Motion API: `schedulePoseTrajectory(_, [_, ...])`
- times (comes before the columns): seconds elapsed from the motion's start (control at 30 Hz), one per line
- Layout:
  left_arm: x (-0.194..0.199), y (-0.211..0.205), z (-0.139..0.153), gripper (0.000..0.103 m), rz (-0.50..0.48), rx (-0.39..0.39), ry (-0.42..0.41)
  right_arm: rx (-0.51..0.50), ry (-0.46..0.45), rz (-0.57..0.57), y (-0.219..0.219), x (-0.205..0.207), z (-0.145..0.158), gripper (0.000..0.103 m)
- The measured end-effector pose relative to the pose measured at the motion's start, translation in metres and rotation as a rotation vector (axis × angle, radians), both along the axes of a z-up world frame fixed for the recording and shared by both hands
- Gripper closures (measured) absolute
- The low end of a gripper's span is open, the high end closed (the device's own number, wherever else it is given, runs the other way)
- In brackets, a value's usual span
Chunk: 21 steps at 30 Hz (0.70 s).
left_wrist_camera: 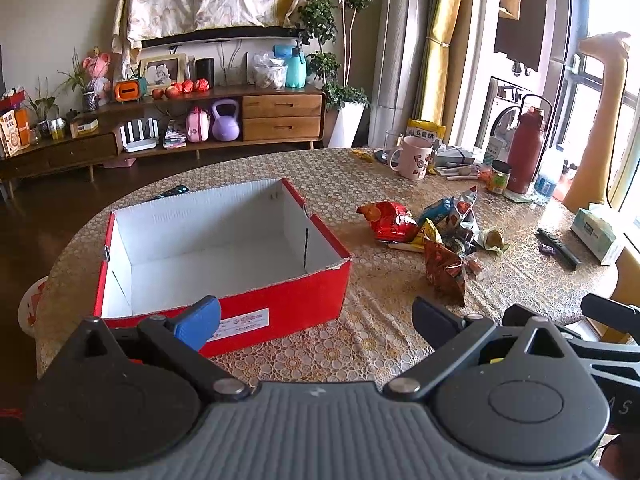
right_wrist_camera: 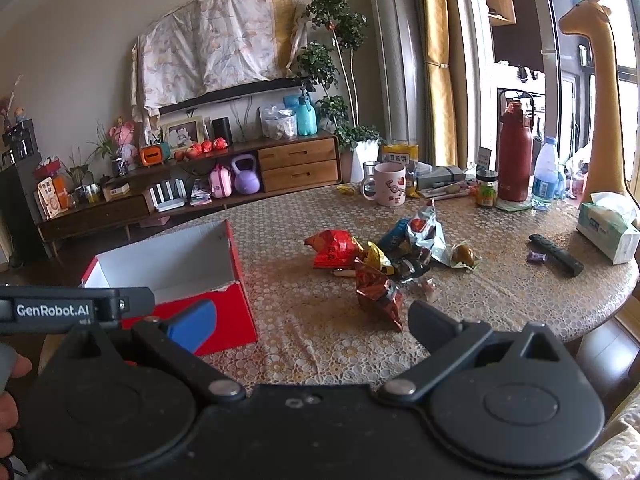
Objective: Organize snacks
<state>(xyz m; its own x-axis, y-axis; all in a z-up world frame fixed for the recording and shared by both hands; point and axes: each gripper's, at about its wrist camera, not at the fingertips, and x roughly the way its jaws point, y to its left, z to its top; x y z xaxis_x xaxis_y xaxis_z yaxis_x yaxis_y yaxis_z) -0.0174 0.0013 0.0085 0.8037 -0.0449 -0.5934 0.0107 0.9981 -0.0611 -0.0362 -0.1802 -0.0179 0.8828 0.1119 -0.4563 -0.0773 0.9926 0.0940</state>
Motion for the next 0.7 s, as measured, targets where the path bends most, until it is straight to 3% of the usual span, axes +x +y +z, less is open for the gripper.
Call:
schedulePoseTrajectory(0.43, [0.006, -0.008, 0.000, 0.000, -0.025, 0.008, -0.015, -0.011, -0.026, 0.010, -0.004, 0.002, -0.002, 0.000])
schedulePoseTrajectory(0.7, [0.030, -0.024, 0.004, 0.000, -0.061, 0.061, -0.091, -0.049, -0.037, -0.021, -0.028, 0.030, -0.003, 0.000])
